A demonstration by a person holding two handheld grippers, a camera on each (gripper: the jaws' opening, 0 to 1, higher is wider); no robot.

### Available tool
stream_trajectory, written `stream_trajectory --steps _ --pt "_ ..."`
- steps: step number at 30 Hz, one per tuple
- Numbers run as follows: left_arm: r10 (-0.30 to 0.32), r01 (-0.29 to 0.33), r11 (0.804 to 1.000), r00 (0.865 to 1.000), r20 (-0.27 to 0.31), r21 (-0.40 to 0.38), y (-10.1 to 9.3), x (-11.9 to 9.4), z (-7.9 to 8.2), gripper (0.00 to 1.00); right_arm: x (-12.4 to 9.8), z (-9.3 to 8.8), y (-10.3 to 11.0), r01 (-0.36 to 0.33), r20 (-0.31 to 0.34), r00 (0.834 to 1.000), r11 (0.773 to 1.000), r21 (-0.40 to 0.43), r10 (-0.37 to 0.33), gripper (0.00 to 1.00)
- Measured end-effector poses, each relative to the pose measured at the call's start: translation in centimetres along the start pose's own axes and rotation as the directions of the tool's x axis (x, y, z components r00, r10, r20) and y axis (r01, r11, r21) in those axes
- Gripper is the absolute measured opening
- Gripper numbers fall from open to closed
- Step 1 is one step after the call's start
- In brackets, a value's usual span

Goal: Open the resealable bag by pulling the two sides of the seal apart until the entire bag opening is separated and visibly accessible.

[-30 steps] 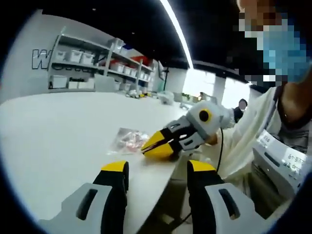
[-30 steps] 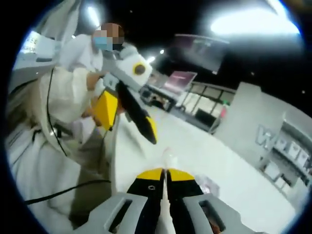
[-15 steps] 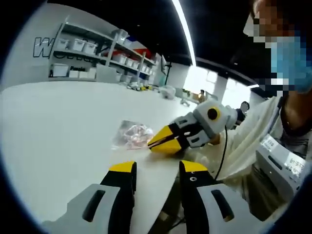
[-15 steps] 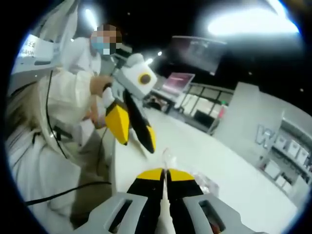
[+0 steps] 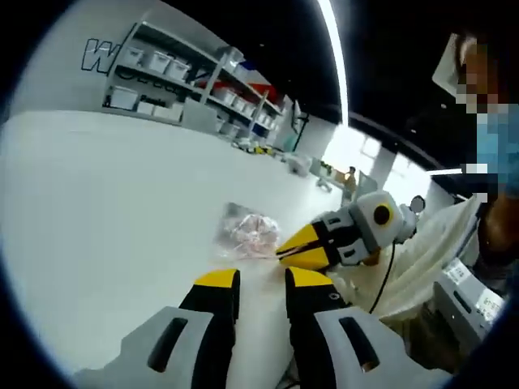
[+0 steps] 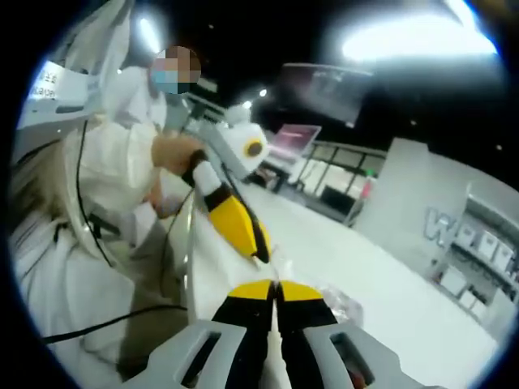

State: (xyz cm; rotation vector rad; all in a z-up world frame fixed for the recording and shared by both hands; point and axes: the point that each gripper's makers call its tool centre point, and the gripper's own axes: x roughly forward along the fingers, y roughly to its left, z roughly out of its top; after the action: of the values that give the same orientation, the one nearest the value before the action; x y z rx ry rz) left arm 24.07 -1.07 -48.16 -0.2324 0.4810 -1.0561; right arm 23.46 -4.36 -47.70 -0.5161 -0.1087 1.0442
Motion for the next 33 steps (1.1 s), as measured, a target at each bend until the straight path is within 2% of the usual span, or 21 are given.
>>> stream_trajectory --steps 5,10,12,14,17,23,28,30,33 --pt "-0.006 0.006 1.000 1.000 -0.001 -0.028 -0.1 0.2 0.0 0.20 0.0 0.0 0.0 0.001 0.003 1.000 1.000 0.003 -0.001 0.00" --pt "-0.017 0.018 0.994 1.000 0.010 -0.109 -0.1 0.1 0.1 0.19 0.0 0.0 0.1 0.001 0.006 1.000 1.000 0.005 -0.001 0.00" --pt "-0.015 0.018 0.987 1.000 0.017 -0.163 0.0 0.0 0.2 0.19 0.0 0.0 0.1 0.001 0.007 1.000 1.000 0.006 -0.001 0.00" --pt "-0.003 0.007 0.971 1.000 0.016 -0.240 0.3 -0.1 0.1 0.16 -0.1 0.0 0.1 0.002 0.009 1.000 1.000 0.006 -0.002 0.00" --pt "0.015 -0.008 0.962 1.000 0.026 -0.274 1.0 -0.2 0.0 0.15 -0.1 0.0 0.1 0.003 0.009 1.000 1.000 0.007 -0.003 0.00" --pt "-0.008 0.025 0.952 0.998 0.057 -0.306 0.6 -0.5 0.5 0.13 -0.1 0.1 0.1 0.002 0.014 1.000 1.000 0.005 -0.002 0.00" --pt "-0.006 0.020 0.955 0.999 0.049 -0.297 0.7 -0.5 0.1 0.13 -0.3 0.3 0.1 0.000 0.024 1.000 1.000 0.005 0.000 0.02" --pt "0.014 0.004 0.953 0.998 0.058 -0.302 1.0 -0.6 0.3 0.13 -0.5 0.5 0.3 -0.008 0.025 1.000 1.000 0.009 0.008 0.03" --pt "0.030 0.000 0.934 0.996 0.080 -0.357 1.3 -0.8 0.7 0.10 -0.9 0.8 0.5 -0.015 0.028 0.999 1.000 0.013 0.015 0.04"
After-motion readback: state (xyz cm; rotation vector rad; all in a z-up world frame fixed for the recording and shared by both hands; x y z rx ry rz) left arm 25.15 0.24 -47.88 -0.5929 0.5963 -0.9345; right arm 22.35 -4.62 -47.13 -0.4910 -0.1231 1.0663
